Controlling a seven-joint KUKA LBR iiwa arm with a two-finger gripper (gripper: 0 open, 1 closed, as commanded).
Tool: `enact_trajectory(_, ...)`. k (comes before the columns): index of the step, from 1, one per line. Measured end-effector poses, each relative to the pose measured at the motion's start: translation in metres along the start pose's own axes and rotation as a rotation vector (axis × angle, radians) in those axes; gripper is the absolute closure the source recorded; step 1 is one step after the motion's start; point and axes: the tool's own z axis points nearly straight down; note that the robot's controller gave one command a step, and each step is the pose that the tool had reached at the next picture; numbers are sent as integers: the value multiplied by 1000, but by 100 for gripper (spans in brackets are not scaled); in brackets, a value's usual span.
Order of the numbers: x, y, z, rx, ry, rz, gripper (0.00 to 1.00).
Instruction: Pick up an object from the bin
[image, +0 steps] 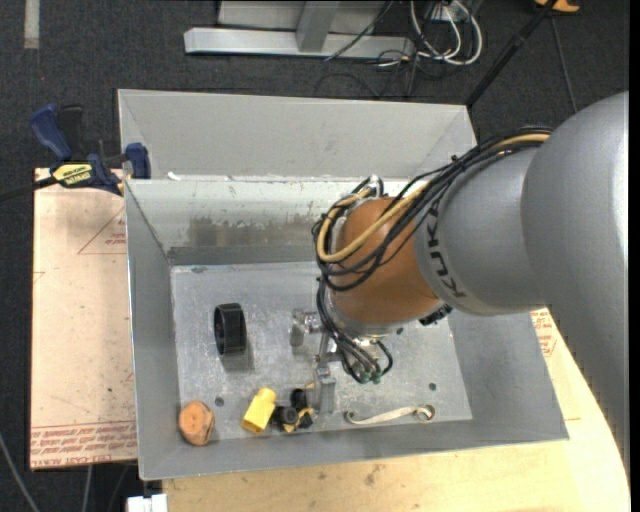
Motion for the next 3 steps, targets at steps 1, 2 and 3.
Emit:
enact_trajectory(1, 13, 4, 17, 1, 0, 2, 0)
enact_trajectory(2, 18, 21, 16, -3, -8, -114, 100)
enact_trajectory(3, 18, 21, 16, -3, -8, -114, 100)
